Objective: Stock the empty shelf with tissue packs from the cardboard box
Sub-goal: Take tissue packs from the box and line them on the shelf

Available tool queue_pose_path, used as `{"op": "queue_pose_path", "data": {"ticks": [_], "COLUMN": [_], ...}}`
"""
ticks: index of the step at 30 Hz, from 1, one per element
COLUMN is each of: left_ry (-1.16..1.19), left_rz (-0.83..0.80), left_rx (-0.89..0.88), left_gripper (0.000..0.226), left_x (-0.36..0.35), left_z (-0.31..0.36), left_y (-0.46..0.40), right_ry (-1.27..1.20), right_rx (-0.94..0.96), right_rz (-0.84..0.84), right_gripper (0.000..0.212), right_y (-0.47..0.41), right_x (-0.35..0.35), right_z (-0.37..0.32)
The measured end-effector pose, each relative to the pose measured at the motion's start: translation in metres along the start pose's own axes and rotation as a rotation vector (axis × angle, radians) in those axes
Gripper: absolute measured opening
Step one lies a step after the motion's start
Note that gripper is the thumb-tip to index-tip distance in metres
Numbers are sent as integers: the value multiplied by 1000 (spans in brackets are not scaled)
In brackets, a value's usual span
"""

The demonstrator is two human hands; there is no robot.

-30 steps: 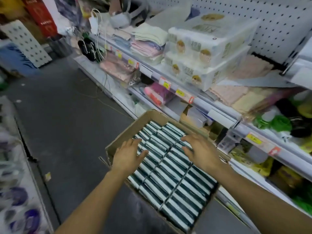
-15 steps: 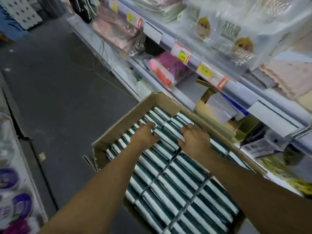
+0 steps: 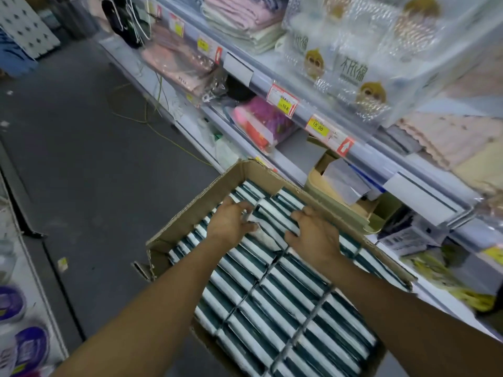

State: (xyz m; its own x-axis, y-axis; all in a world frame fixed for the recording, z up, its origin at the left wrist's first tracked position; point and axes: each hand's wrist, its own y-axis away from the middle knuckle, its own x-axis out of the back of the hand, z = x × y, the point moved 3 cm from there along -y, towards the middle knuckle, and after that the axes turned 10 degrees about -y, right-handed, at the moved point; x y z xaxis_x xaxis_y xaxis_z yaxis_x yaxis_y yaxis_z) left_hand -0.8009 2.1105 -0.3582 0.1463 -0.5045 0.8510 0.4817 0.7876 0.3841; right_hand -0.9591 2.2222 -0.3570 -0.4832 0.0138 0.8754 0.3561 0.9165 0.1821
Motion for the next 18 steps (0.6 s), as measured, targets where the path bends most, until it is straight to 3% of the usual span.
{"op": "queue_pose_path", "data": {"ticks": [2,5,9,10,13,16,18], "left_ry": [339,881,1350,1383,1307,1285,1355], "left_rz": [19,-82,-150,-144,-73,23,37], "left_rx": [-1,73,123,104,51,2,-40], "left_gripper": [19,19,15,14,55,43,31], "left_x": [13,28,54,62,84,100,111], "left_z": [6,17,43,50,77,101,117], "left_y": [21,57,100,109,139,162,175], "right_ry": [-108,-248,-404,-415,-404,-453,-656], "right_rx": [32,140,247,297,385,380,309], "right_rz": [80,175,191,209,247,264,283], "right_gripper": [33,24,30,32,41,48,61], "right_y": [13,38,82,94,127,158,180], "right_x": [18,44,83,94,125,156,177], "right_z": [-6,-15,-28,-32,-40,-46,-50]}}
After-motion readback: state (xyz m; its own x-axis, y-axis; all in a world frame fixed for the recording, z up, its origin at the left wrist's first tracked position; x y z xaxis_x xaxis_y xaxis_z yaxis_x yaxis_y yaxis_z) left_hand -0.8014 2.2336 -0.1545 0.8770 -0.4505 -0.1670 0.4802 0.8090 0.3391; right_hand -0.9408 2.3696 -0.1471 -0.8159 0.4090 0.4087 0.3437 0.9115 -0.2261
